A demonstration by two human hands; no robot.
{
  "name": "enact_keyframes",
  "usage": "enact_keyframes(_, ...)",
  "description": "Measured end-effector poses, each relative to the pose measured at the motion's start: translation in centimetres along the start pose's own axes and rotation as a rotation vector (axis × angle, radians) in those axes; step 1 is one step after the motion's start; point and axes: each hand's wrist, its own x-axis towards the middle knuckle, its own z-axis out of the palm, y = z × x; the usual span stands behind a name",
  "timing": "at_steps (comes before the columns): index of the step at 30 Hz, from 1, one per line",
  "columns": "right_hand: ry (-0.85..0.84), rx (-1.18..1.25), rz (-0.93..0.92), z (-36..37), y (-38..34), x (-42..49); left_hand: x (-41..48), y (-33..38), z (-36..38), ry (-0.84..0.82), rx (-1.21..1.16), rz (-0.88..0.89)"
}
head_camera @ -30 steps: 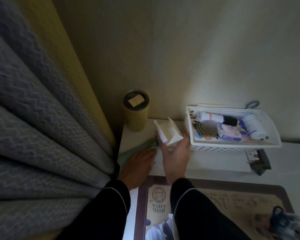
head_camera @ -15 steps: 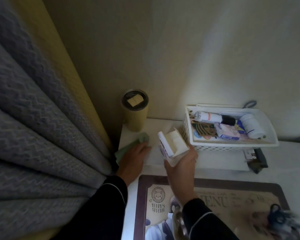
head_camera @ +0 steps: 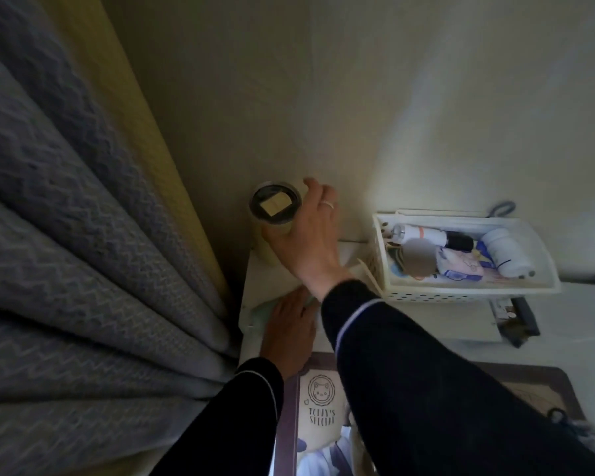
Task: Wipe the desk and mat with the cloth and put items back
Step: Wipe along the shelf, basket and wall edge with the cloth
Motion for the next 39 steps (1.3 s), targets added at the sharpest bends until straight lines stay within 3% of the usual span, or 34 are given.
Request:
enact_keyframes(3, 0.002, -0.026, -0.038, 1.6, -1.0, 2.0, 0.2, -1.8, -0.8, 0.078, 0.119, -0.005)
enact_keyframes(6, -0.006, -0.107, -0.034, 2.9, -1.2, 2.8, 0.2, -4.2, -1.4, 0.063, 0.320, -0.253)
enact_keyframes(8, 0.025, -0.169, -0.056, 3.6, -0.8, 3.1, 0.4, -4.5, -1.5, 0.078, 0.327, -0.402)
enact_keyframes(13, 0.015, -0.102, -0.052, 4.6, 0.6, 3.3, 0.9, -2.1, -0.9, 0.064, 0.300, -0.514)
enact_keyframes(17, 0.057, 0.093, -0.056, 3.2, 1.9, 3.2, 0.6, -1.1, 0.9, -0.162, 0.317, -0.287)
enact_keyframes(21, 0.111, 0.114, -0.102, -0.7, 2.8, 3.4, 2.6, -2.0, 0.1, -0.028, 0.287, -0.029)
enact_keyframes(27, 0.201, 0.079, -0.171, -5.9, 3.4, 3.4, 6.8, -3.9, -0.5, -0.207, 0.395, 0.086)
enact_keyframes(29, 0.206, 0.082, -0.173, -6.8, 3.8, 3.5, 7.5, -4.9, -1.0, -0.211, 0.405, -0.030)
enact_keyframes(32, 0.210, 0.093, -0.156, -7.5, 4.8, 3.6, 7.8, -5.5, -1.1, -0.056, 0.363, -0.376)
enact_keyframes(34, 0.198, 0.088, -0.145, -7.6, 5.1, 3.4, 8.1, -4.2, -0.4, -0.048, 0.267, -0.481)
enact_keyframes(35, 0.191, 0.088, -0.140, -7.5, 5.1, 3.4, 8.3, -3.1, 0.0, -0.072, 0.223, -0.435)
enact_keyframes(39, 0.170, 0.123, -0.120, -7.2, 5.0, 3.0, 8.1, -0.9, 0.4, -0.093, 0.305, 0.056)
